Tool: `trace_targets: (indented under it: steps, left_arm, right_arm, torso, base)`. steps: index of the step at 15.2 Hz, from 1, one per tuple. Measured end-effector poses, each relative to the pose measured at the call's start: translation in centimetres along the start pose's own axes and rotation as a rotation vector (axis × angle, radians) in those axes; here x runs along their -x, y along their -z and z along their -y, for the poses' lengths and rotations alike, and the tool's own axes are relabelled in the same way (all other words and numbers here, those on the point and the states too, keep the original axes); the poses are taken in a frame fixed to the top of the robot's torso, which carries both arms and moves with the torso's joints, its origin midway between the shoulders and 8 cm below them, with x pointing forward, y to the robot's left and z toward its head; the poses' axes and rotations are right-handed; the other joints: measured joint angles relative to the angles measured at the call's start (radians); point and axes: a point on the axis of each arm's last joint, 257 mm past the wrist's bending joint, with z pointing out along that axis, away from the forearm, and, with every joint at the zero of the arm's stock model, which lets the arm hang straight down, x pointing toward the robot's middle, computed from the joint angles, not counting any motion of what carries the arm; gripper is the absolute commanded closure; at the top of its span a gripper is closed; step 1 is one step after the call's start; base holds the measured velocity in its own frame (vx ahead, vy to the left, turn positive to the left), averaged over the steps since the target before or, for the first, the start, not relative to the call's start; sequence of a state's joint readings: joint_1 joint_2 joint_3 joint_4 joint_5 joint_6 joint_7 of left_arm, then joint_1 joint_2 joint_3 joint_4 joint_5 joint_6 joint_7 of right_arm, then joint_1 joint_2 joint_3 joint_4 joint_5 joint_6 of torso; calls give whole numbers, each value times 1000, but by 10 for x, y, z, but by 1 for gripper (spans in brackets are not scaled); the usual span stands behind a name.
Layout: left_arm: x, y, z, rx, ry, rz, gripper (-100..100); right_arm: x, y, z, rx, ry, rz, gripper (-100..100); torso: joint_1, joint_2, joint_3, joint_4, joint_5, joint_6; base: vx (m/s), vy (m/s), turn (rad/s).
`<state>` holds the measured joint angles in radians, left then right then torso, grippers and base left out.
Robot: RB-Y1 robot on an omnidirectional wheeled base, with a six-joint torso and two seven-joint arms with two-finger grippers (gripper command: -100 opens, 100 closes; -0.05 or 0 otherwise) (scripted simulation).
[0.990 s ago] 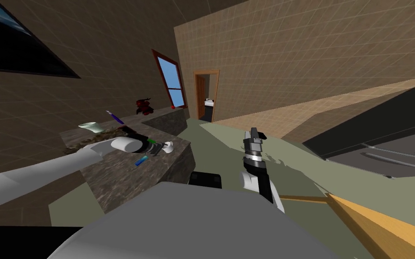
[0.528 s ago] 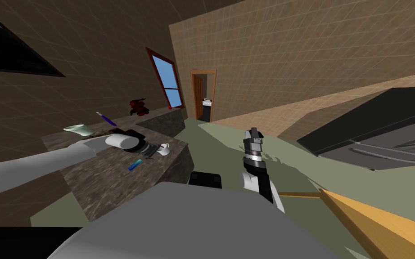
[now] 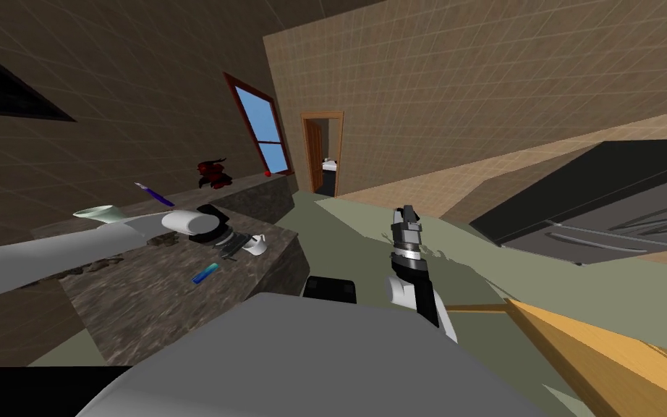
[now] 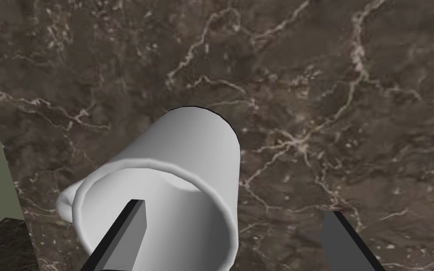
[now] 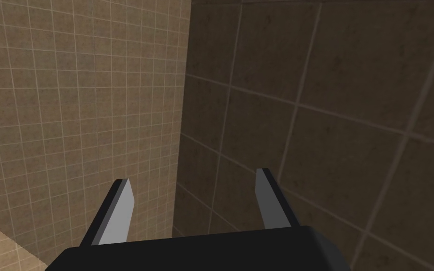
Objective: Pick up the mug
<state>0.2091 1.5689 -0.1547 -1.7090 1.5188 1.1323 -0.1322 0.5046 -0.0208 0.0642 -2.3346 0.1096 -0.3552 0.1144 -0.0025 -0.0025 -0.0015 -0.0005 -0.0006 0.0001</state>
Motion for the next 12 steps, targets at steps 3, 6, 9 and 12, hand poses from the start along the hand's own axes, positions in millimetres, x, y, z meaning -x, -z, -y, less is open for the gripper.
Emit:
trace_targets:
  steps: [3,6,9,12]
  left_arm:
    - [1,-9,-4,4,8,-2,-100]
    - [2,-16,-9,3,13,-2,100]
    - [2,-16,-9,5,14,-2,100]
    - [1,-7,-6,6,5,-1,100]
  right_arm:
    - [0,0,0,0,0,0,0]
    - [0,0,0,0,0,0,0]
    - [0,0,0,0,0,0,0]
    - [0,0,0,0,0,0,0]
  torso:
    - [1,2,1,0,1,0]
    - [2,3,2,1,1,0]
    - [2,2,2,1,1,0]
    - [1,3,2,1,0,0]
  base:
    - [0,-2,-62]
    - [-1,0,-8]
    - [-1,0,3]
    - [1,0,61]
